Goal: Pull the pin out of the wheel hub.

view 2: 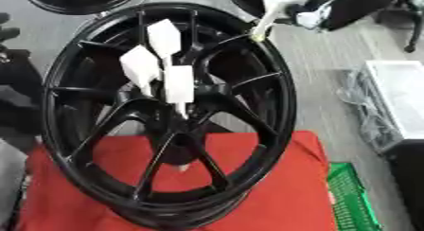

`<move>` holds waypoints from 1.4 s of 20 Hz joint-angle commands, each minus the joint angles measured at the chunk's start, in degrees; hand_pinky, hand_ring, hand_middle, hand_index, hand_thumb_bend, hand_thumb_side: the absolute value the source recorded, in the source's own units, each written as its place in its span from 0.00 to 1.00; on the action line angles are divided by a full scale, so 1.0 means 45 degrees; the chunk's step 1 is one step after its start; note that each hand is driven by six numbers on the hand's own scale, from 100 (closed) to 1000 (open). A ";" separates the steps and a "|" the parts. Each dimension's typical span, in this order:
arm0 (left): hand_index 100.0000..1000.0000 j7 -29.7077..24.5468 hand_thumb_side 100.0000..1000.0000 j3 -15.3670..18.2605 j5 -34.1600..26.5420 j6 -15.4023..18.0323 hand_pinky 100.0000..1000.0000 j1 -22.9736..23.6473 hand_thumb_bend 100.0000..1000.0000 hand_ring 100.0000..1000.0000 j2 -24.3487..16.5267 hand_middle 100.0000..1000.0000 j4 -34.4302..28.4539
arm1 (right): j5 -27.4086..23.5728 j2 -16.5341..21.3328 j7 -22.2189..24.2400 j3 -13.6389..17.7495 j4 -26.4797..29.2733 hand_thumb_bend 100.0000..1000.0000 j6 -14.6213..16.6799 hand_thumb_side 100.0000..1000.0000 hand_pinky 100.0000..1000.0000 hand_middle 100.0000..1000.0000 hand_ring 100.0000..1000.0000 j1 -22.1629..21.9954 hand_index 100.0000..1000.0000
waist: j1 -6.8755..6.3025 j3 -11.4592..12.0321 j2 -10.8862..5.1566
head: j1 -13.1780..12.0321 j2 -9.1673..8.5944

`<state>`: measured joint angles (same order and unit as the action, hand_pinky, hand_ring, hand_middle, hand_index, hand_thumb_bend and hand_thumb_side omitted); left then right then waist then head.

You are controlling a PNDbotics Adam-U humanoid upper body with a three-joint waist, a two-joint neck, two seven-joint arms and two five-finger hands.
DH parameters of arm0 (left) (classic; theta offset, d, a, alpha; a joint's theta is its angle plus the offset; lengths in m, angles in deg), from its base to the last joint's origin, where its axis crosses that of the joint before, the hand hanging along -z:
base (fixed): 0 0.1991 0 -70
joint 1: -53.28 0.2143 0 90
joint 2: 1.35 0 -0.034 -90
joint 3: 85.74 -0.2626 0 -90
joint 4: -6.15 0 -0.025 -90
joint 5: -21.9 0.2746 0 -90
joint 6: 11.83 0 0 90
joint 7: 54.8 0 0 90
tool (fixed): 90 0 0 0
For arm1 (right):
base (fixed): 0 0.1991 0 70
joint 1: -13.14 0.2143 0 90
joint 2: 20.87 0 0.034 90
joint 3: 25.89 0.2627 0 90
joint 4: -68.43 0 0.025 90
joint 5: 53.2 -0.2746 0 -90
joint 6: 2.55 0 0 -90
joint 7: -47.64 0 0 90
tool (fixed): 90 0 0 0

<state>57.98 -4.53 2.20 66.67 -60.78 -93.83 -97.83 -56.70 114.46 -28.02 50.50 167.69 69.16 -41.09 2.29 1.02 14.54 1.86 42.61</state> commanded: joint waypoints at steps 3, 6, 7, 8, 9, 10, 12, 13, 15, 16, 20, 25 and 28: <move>0.64 0.0358 0.75 0.0465 0.0055 0.0157 0.61 0.0032 0.04 0.76 -0.0481 0.75 -0.0322 | 0.0708 -0.0325 -0.1121 0.2003 -0.1696 0.00 -0.0810 0.00 0.59 0.16 0.40 -0.1266 0.38 | -0.0065 -0.0443 -0.0153 | -0.0825 -0.0312; 0.64 0.0448 0.75 0.0540 0.0085 0.0197 0.61 0.0038 0.04 0.77 -0.0529 0.75 -0.0374 | 0.1348 -0.0915 -0.1766 0.3052 -0.2745 0.00 -0.1328 0.00 0.60 0.17 0.41 -0.2315 0.39 | -0.0058 -0.0540 -0.0133 | -0.0980 -0.0362; 0.64 0.0458 0.75 0.0545 0.0092 0.0200 0.61 0.0030 0.04 0.77 -0.0538 0.75 -0.0387 | 0.1566 -0.1096 -0.1985 0.3407 -0.3100 0.00 -0.1335 0.00 0.60 0.18 0.42 -0.2671 0.39 | -0.0051 -0.0539 -0.0121 | -0.0997 -0.0374; 0.64 0.0461 0.75 0.0543 0.0097 0.0197 0.61 0.0020 0.04 0.77 -0.0544 0.75 -0.0394 | 0.1784 -0.1278 -0.2203 0.3762 -0.3455 0.00 -0.1289 0.00 0.61 0.18 0.42 -0.3026 0.39 | -0.0041 -0.0528 -0.0107 | -0.0997 -0.0385; 0.64 0.0461 0.75 0.0536 0.0102 0.0191 0.61 0.0004 0.04 0.77 -0.0548 0.75 -0.0398 | 0.2007 -0.1484 -0.2426 0.4125 -0.3818 0.00 -0.1245 0.00 0.61 0.18 0.42 -0.3388 0.40 | -0.0028 -0.0506 -0.0090 | -0.0981 -0.0396; 0.64 0.0456 0.75 0.0526 0.0105 0.0185 0.61 -0.0020 0.04 0.77 -0.0544 0.75 -0.0402 | 0.2233 -0.1673 -0.2652 0.4492 -0.4185 0.00 -0.1207 0.00 0.61 0.19 0.43 -0.3755 0.40 | -0.0014 -0.0469 -0.0075 | -0.0960 -0.0411; 0.64 0.0438 0.75 0.0502 0.0108 0.0179 0.61 -0.0077 0.04 0.77 -0.0525 0.75 -0.0416 | 0.2663 -0.2013 -0.3082 0.5191 -0.4884 0.00 -0.1142 0.00 0.61 0.19 0.43 -0.4455 0.40 | 0.0011 -0.0385 -0.0054 | -0.0929 -0.0443; 0.64 0.0424 0.75 0.0488 0.0108 0.0176 0.61 -0.0110 0.04 0.77 -0.0515 0.75 -0.0423 | 0.2884 -0.2194 -0.3303 0.5550 -0.5243 0.00 -0.1139 0.00 0.61 0.19 0.43 -0.4814 0.40 | 0.0022 -0.0340 -0.0043 | -0.0922 -0.0465; 0.64 0.0386 0.75 0.0442 0.0105 0.0159 0.61 -0.0169 0.04 0.77 -0.0493 0.75 -0.0430 | 0.3306 -0.2488 -0.3725 0.6236 -0.5929 0.02 -0.0948 0.02 0.61 0.19 0.43 -0.5500 0.40 | 0.0044 -0.0228 -0.0031 | -0.0862 -0.0480; 0.64 0.0358 0.75 0.0411 0.0101 0.0146 0.61 -0.0201 0.04 0.77 -0.0482 0.75 -0.0432 | 0.3527 -0.2620 -0.3946 0.6595 -0.6288 0.05 -0.0769 0.04 0.61 0.20 0.44 -0.5858 0.40 | 0.0054 -0.0163 -0.0024 | -0.0801 -0.0490; 0.64 0.0227 0.75 0.0280 0.0086 0.0093 0.61 -0.0334 0.04 0.77 -0.0397 0.75 -0.0443 | 0.4398 -0.3127 -0.4818 0.8012 -0.6988 0.10 0.0068 0.08 0.62 0.22 0.46 -0.7275 0.42 | 0.0078 0.0141 -0.0012 | -0.0497 -0.0503; 0.64 0.0110 0.75 0.0163 0.0067 0.0045 0.61 -0.0463 0.04 0.77 -0.0285 0.75 -0.0445 | 0.5471 -0.3716 -0.5780 0.9084 -0.7400 0.35 0.0559 0.48 0.87 0.72 0.85 -0.8994 0.85 | 0.0109 0.0450 -0.0012 | -0.0207 -0.0502; 0.64 0.0064 0.75 0.0123 0.0065 0.0030 0.61 -0.0487 0.04 0.77 -0.0244 0.75 -0.0438 | 0.6176 -0.3762 -0.6475 0.9354 -0.7630 0.40 0.0530 0.51 0.88 0.73 0.86 -0.9260 0.86 | 0.0118 0.0532 -0.0040 | -0.0120 -0.0479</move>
<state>58.56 -4.05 2.53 66.72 -62.03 -94.47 -98.79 -30.38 95.66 -55.83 91.23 133.57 71.53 -82.68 2.65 3.36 15.26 1.06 40.93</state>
